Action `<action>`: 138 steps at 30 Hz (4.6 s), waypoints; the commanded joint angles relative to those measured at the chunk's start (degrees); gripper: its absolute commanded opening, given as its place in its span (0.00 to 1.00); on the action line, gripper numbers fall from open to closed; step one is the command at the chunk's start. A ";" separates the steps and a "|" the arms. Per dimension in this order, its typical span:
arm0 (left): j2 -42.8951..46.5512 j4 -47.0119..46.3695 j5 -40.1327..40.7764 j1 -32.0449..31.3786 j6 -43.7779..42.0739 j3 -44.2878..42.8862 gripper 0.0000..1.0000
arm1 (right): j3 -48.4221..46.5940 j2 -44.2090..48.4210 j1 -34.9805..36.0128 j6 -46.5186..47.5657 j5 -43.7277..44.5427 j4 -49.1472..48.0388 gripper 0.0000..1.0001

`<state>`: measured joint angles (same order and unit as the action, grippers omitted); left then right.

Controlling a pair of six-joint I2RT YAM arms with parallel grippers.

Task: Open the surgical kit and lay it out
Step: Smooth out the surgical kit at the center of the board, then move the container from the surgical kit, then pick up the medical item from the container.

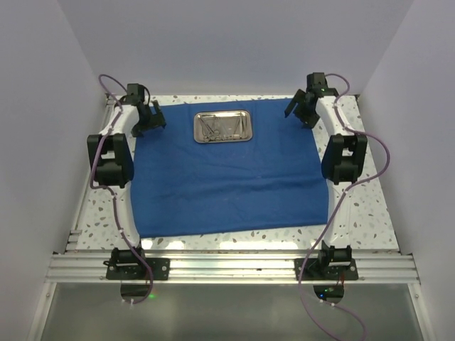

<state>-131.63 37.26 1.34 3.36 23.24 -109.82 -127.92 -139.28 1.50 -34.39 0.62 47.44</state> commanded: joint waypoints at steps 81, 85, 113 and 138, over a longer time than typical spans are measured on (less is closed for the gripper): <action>4.27 -7.19 -6.18 -18.03 -0.22 1.35 0.00 | 9.07 8.75 16.70 -0.06 4.65 -4.54 0.00; 6.91 -8.60 -5.48 -19.09 1.01 6.80 0.00 | 14.27 10.09 16.61 -0.06 5.61 -4.82 0.00; 23.00 -6.32 -3.36 -20.41 1.98 22.63 0.79 | 14.80 16.15 19.94 0.38 5.79 0.19 0.53; 27.22 -7.02 -5.82 -20.41 1.63 26.68 0.77 | 11.55 2.09 24.87 1.43 9.75 1.87 0.27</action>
<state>-105.73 31.05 -3.07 -16.91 25.89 -81.19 -114.56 -134.80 25.41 -33.34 8.95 48.56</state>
